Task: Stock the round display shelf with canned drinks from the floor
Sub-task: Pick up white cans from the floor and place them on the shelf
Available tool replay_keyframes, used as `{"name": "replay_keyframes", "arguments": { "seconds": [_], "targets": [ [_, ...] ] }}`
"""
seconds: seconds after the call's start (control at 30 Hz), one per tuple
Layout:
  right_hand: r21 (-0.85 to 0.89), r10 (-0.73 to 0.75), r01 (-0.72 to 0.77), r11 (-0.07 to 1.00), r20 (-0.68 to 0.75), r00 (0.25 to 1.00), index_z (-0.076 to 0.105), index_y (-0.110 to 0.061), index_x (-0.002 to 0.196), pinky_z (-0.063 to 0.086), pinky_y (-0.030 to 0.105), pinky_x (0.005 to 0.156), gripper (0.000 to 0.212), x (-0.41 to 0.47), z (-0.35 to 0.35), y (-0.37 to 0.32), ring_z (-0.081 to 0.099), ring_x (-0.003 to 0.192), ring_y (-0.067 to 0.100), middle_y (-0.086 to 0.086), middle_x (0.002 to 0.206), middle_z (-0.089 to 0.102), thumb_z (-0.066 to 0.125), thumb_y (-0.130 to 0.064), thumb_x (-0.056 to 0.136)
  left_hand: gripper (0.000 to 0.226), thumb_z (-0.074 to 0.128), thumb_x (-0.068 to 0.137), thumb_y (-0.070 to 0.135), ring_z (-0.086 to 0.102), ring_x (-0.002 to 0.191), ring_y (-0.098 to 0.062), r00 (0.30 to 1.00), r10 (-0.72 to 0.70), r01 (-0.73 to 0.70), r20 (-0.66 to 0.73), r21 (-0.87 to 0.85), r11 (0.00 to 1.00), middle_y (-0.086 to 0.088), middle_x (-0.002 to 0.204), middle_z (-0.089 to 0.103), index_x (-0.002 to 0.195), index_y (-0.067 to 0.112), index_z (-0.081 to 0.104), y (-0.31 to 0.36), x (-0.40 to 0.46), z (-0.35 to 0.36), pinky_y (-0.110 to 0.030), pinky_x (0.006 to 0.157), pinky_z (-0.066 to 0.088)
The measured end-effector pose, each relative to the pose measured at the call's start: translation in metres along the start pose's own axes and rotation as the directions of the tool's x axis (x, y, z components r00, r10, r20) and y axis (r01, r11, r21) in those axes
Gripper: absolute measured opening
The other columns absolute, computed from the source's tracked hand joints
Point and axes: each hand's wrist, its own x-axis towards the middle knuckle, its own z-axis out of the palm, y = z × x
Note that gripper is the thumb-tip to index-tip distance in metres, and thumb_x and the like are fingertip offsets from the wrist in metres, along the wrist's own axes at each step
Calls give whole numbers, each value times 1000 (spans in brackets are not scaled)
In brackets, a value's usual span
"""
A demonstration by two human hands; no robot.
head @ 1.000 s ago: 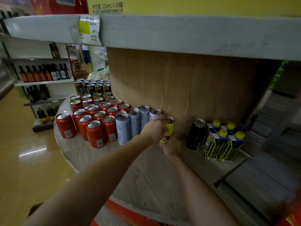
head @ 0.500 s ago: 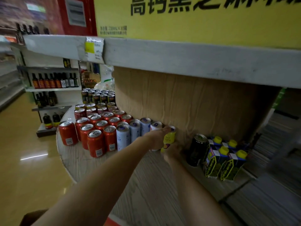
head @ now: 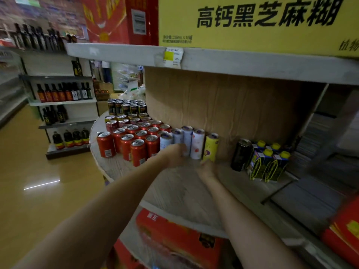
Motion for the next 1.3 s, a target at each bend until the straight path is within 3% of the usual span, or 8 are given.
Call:
{"name": "replay_keyframes", "arguments": {
  "seconds": [0.17, 0.23, 0.37, 0.5, 0.67, 0.8, 1.0, 1.3],
  "targets": [
    [79, -24, 12, 997, 153, 988, 67, -22, 75, 57, 39, 82, 7, -74, 31, -16, 69, 88, 30, 6, 83, 73, 67, -17, 69, 23, 51, 87, 1, 63, 63, -25, 992, -84, 97, 96, -131, 987, -13, 85, 66, 98, 13, 66, -55, -70, -4, -26, 44, 53],
    [62, -43, 29, 998, 239, 970, 65, -23, 75, 57, 37, 76, 11, -113, 43, -20, 68, 78, 23, 1, 79, 71, 69, -13, 73, 23, 51, 85, 0, 61, 54, -20, 981, -107, 129, 164, -128, 983, -10, 77, 67, 92, 13, 68, -80, -95, 4, -22, 39, 50],
    [13, -136, 138, 990, 262, 955, 67, -17, 79, 48, 23, 71, 14, -177, 70, -16, 62, 74, 12, -1, 80, 67, 71, -3, 80, 21, 57, 86, 0, 53, 47, -1, 969, -117, 150, 217, -143, 978, 10, 59, 58, 82, 19, 66, -127, -143, 38, -20, 49, 44],
    [21, -166, 167, 986, 282, 945, 68, -13, 81, 43, 8, 63, 14, -226, 100, 7, 56, 66, -2, -9, 73, 63, 67, 0, 83, 17, 59, 88, 8, 63, 73, -20, 941, -204, 267, 269, -224, 937, -4, 89, 62, 99, 18, 67, -172, -189, 94, -15, 53, 40],
    [-93, -26, 73, 993, 424, 905, 65, -17, 81, 47, 23, 68, 13, -268, 154, 63, 60, 72, 8, -8, 74, 64, 66, -5, 84, 27, 56, 91, 9, 62, 109, -33, 895, -289, 368, 339, -195, 909, -17, 118, 65, 115, 2, 65, -219, -239, 162, -31, 79, 46],
    [-196, 120, -22, 980, 506, 854, 65, -12, 86, 50, 32, 74, 8, -295, 202, 127, 63, 80, 17, 0, 81, 66, 64, -4, 85, 30, 52, 91, 9, 62, 107, -35, 850, -391, 470, 353, -174, 865, -15, 115, 65, 119, 8, 62, -260, -278, 223, -36, 84, 50],
    [-308, 337, -183, 934, 582, 740, 62, -14, 98, 46, 26, 68, 17, -341, 275, 237, 59, 85, 17, 1, 97, 63, 63, -3, 86, 35, 56, 83, 12, 62, 104, -30, 630, -602, 736, 491, -130, 664, -10, 114, 67, 118, 16, 61, -327, -337, 345, -30, 79, 48],
    [-541, 513, -134, 830, 648, 563, 64, -12, 112, 51, 38, 86, 29, -383, 365, 427, 62, 101, 25, 7, 114, 62, 66, -11, 84, 37, 56, 86, 13, 61, 107, -28, 472, -679, 863, 562, -138, 486, -9, 121, 62, 123, 13, 57, -365, -388, 553, -37, 89, 52]
  ]
}}
